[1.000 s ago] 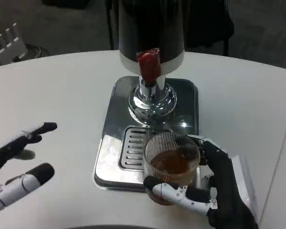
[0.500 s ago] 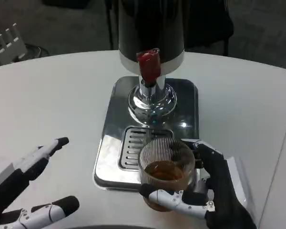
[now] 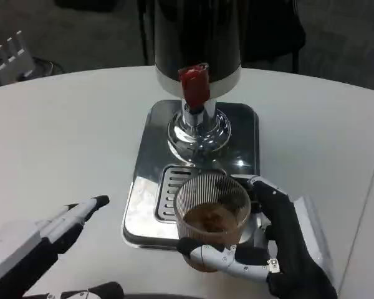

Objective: Grasp the cup under the faucet to collect the drink, then remove the cup.

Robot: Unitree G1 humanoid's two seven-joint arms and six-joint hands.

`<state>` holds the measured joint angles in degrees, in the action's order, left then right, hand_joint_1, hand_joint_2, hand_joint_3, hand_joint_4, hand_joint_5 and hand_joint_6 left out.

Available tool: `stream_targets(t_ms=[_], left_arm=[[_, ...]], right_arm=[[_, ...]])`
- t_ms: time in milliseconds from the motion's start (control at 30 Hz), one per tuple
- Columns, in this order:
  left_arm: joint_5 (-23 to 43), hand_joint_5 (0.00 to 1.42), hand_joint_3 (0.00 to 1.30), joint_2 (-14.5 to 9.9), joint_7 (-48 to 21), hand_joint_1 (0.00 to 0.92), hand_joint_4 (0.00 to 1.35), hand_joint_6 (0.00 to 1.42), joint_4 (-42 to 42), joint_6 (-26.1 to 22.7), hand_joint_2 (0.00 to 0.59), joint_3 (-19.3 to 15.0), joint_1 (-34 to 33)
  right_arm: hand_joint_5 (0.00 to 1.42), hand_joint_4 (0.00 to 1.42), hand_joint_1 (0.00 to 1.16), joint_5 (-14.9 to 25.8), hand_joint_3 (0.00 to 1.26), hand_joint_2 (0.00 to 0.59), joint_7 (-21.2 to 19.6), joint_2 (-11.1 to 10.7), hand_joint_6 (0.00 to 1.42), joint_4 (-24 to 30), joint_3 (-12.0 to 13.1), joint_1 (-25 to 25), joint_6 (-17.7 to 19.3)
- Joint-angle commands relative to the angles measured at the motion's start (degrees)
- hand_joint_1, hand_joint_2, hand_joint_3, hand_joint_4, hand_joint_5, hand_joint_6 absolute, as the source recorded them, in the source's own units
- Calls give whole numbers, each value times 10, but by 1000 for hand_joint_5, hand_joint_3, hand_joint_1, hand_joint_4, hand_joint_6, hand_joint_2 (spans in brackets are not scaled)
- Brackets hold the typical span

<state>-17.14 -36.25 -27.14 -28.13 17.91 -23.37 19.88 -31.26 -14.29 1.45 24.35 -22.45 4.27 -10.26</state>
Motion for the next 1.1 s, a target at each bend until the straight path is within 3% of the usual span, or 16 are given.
stream_targets(t_ms=[33, 400, 600, 1100], left_arm=[[-40, 0, 0, 3, 13, 0, 0, 51, -19, 8, 107, 5, 19], [-101, 0, 0, 8, 11, 0, 0, 12, -65, -8, 106, 9, 34], [-128, 0, 0, -1, 7, 0, 0, 0, -83, 2, 102, 27, 36], [-162, 0, 0, -7, -1, 0, 0, 0, -90, -32, 105, 55, -10]], right_arm=[[1424, 1262, 971, 1, 1072, 123, 14, 11, 1424, 38, -13, 13, 8], [1424, 1262, 972, 1, 1072, 123, 51, 3, 1424, 82, -12, 37, 6], [1424, 1262, 972, 4, 1072, 123, 61, -5, 1424, 94, -4, 54, 13], [1424, 1262, 973, 1, 1079, 124, 83, -2, 1424, 113, 8, 53, 2]])
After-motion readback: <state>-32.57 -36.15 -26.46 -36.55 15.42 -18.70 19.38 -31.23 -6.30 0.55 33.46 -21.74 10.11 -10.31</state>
